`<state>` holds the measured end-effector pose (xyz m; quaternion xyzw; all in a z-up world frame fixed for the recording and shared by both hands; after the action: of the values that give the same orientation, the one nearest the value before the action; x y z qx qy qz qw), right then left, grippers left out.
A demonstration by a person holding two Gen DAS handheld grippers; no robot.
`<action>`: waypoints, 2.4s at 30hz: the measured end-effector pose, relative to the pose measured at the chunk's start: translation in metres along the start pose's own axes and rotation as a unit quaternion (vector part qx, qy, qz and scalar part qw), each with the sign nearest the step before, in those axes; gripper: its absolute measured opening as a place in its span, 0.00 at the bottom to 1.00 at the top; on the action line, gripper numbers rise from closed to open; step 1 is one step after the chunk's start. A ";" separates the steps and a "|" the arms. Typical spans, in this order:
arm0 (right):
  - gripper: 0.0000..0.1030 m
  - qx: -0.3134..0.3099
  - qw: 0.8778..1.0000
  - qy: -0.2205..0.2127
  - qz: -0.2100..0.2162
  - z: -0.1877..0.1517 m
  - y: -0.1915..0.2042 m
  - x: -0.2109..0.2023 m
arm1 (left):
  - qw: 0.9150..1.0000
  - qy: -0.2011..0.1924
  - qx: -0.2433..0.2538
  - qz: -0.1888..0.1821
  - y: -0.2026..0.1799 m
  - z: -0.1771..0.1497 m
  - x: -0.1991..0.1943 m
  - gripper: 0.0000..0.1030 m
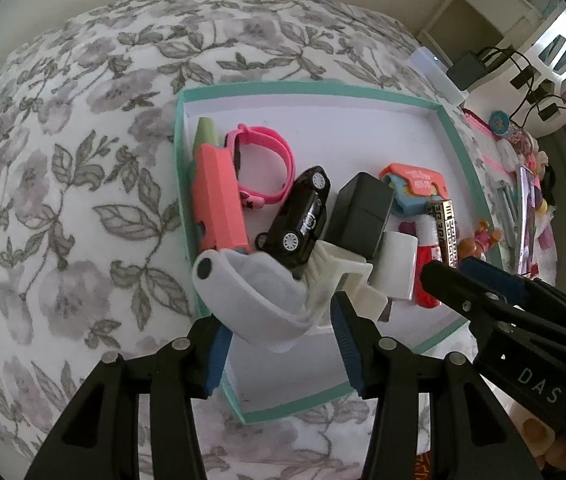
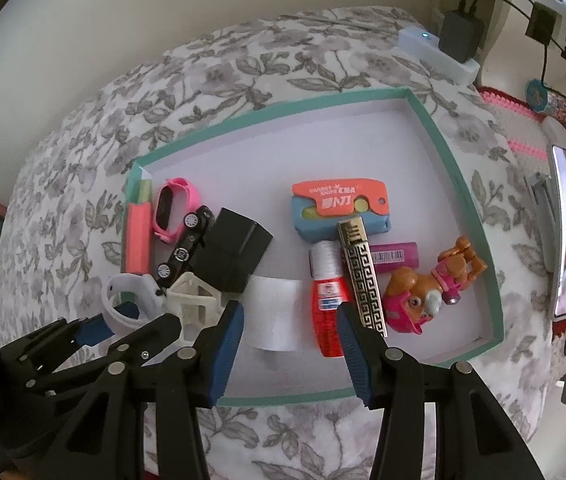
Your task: Organize rigid objects
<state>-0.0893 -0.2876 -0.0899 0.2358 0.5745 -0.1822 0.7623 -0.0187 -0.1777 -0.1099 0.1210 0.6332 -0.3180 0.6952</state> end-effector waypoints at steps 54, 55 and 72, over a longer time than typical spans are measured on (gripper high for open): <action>1.00 -0.074 0.992 -0.091 -0.056 0.019 0.033 0.003 | 0.976 -0.131 -0.071 0.158 0.111 0.020 -0.049 0.94; 1.00 -0.066 0.992 -0.093 -0.053 0.019 0.030 0.002 | 0.976 -0.135 -0.067 0.159 0.110 0.019 -0.051 0.95; 1.00 -0.050 0.993 -0.097 -0.034 -0.021 0.033 -0.018 | 0.969 -0.195 -0.016 0.153 0.092 -0.019 -0.088 0.97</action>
<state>-0.0929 -0.2484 -0.0723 0.1587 0.5137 -0.2011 0.8189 0.0213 -0.0707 -0.0508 0.1410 0.4642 -0.2155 0.8475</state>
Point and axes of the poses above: each gripper's, at about its wrist camera, not at the fingertips, and x roughly the way its jaws point, y to its left, z to its top, the point moved 7 cm from there along x, roughly the way its jaws point, and after that the axes turned 2 degrees about y, right-handed, at the moved point
